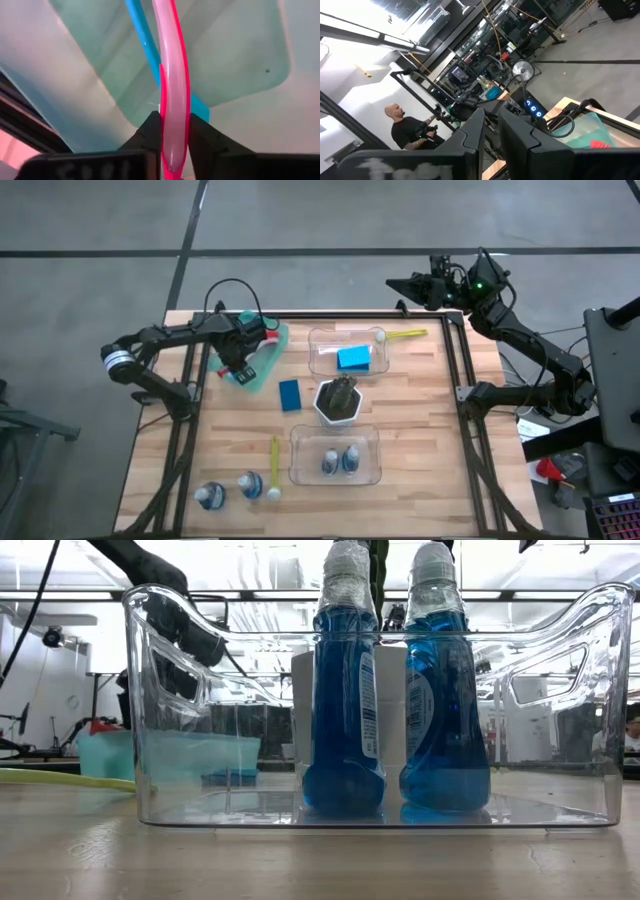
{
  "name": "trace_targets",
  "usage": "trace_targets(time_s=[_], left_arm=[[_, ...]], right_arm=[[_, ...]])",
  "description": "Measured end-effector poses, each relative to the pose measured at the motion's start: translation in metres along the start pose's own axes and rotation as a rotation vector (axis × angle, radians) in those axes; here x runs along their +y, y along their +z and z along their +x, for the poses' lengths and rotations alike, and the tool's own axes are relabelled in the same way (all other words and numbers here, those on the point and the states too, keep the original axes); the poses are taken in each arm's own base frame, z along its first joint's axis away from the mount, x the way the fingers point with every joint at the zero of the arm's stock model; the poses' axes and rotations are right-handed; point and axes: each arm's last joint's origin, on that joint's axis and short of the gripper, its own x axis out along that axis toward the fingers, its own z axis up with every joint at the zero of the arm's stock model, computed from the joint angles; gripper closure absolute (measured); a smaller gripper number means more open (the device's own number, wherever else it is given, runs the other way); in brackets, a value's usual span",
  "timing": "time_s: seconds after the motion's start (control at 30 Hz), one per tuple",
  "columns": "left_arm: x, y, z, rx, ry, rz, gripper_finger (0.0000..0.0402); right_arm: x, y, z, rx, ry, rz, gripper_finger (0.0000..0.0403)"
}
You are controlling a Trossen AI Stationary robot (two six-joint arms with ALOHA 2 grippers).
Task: Pick & Place Kitchen Sink Supplies
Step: Put the orange dishwashing brush into the light blue bin
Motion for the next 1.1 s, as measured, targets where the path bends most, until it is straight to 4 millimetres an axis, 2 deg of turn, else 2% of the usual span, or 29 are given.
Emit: trace_targets(time_s=[0.27,0.47,0.77,1.1], left_arm=[[0.002,0.005,-0.009,-0.035,0.043,0.034,0.0348],[0.004,0.009,-0.016,-0.065,0.086,0.134,0.0338],[0.003,0.006,-0.007,-0.048,0.095,0.247,0.0324],[0.004,0.008,-0.005,-0.069,0.134,0.251,0.0296]], right_arm=[[-0.001,-0.001,0.0,0.005,-0.007,0.006,0.0351],[-0.001,-0.001,0.0,0.005,-0.008,0.006,0.0351],[-0.001,-0.001,0.0,0.0,-0.014,0.01,0.0351],[0.0,-0.002,0.001,-0.004,-0.02,0.012,0.0351]])
